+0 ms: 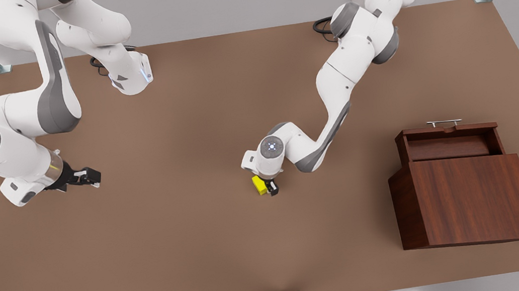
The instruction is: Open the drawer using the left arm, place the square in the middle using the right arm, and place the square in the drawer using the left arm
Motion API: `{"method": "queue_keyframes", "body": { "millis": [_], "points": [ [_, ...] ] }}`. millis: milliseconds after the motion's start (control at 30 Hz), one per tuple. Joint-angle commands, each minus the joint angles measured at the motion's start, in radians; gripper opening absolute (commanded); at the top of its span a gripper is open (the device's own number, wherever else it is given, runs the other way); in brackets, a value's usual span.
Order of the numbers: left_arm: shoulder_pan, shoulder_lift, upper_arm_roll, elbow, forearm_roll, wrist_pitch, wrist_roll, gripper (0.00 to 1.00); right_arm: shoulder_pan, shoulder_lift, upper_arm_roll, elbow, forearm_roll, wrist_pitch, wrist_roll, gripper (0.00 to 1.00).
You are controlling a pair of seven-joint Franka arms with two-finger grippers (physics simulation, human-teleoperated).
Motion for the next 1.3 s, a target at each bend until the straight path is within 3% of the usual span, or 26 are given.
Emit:
{"method": "queue_keyframes", "body": {
  "millis": [0,833,900,1000,1067,1133,1267],
  "points": [
    [0.000,0.000,0.000,0.000,-0.002,-0.001,-0.002,0.73,0.000,0.000,0.000,0.000,0.000,0.000,0.000,1.00],
    [0.000,-0.065,0.006,-0.046,-0.045,0.002,-0.094,0.70,0.003,0.001,0.000,-0.003,0.000,0.003,0.000,1.00],
    [-0.002,-0.172,0.043,-0.118,-0.134,-0.020,-0.169,0.70,0.003,0.001,0.000,-0.003,0.000,0.003,0.000,1.00],
    [-0.002,-0.604,0.215,-0.325,-0.323,-0.369,-0.353,0.71,0.003,0.003,0.002,-0.003,0.000,0.003,0.000,1.00],
    [0.081,-0.801,0.307,-0.429,-0.363,-0.514,-0.395,0.71,0.003,0.003,0.000,-0.003,0.000,0.006,0.000,1.00],
    [0.208,-0.914,0.307,-0.492,-0.384,-0.568,-0.464,0.72,0.003,0.008,0.002,-0.003,0.000,0.006,0.000,1.00],
    [0.414,-0.944,0.310,-0.489,-0.389,-0.574,-0.468,0.72,0.003,0.008,0.002,-0.003,0.000,0.006,0.000,1.00]
  ]
}}
